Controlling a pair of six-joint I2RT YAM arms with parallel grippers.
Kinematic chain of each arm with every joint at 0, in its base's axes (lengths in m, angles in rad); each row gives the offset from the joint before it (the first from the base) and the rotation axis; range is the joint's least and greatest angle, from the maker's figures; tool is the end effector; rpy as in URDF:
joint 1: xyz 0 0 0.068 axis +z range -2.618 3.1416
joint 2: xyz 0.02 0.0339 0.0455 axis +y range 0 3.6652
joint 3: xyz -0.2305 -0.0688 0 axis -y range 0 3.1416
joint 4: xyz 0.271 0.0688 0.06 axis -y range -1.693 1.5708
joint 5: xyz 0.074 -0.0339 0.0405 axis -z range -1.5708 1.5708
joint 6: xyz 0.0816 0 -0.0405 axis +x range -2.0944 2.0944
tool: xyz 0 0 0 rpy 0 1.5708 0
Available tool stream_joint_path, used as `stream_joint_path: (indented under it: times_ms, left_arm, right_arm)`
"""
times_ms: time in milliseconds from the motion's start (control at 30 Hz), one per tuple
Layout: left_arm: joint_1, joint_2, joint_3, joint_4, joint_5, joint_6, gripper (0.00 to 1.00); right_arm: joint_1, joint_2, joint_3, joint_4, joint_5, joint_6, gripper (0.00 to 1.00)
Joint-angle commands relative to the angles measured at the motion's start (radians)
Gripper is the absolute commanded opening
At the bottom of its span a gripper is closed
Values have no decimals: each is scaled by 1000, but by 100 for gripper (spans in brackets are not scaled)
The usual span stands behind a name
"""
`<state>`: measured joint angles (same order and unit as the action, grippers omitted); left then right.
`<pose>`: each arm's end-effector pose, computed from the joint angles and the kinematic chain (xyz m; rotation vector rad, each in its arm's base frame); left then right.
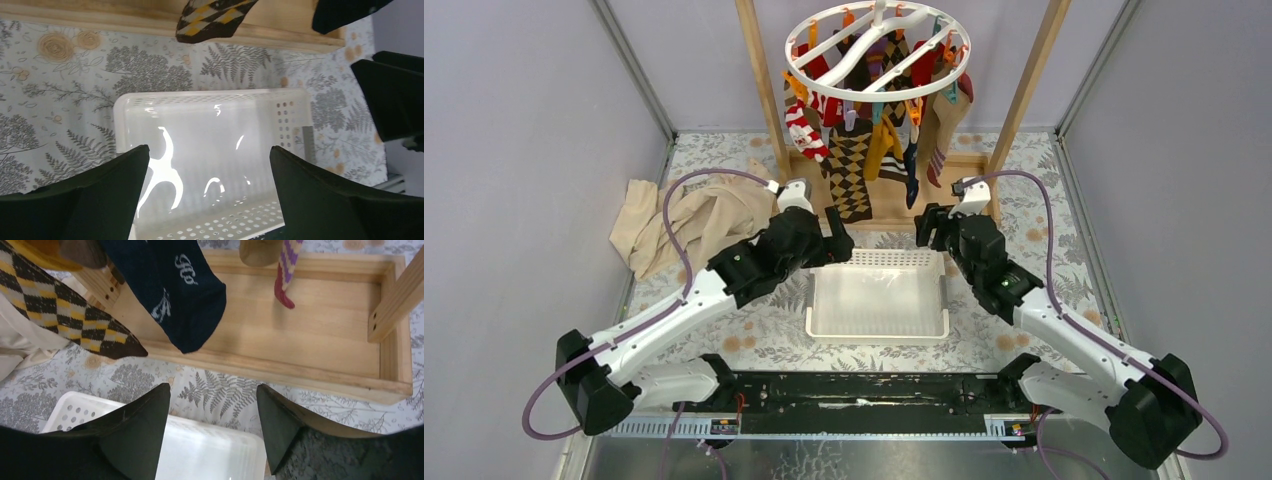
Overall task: Remove the socks clipped to the hanger
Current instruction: Remove the sock from the hanger.
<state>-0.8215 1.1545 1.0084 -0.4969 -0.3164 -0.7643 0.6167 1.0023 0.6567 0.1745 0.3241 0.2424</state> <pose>0.2399 -0.2206 0.2534 -0.1138 2.2275 -0.5435 0.2764 0.1641 0.2466 -0.0879 1.7434 0.3494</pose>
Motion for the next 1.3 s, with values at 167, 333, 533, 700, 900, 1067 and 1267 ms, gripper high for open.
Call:
stream_joint_path:
  times_ms: [167,333,533,700,900,1067,1267]
  left_arm:
    - [7,-103,-67,131,48,-50,98]
    - [7,-101,-96,133,62,-66,98]
    - [7,-101,-122,151,75,-77,98]
    - [7,-105,-135,153,75,-79,98]
    - [7,-80,-86,66,68,-87,98]
    - [7,-48,-45,-39,62,-99,98]
    - [7,-69,-72,-41,92,-105,99]
  right_arm:
    - [8,77,34,241,-63,-73,69]
    - [6,103,38,287,-75,-67,68]
    - [6,137,60,324,-19,-68,70]
    - [7,170,94,331,-14,-63,70]
    - [7,150,145,189,-33,-7,76]
    - [7,141,175,61,-41,-1,79]
    - [7,182,174,72,-13,0,80]
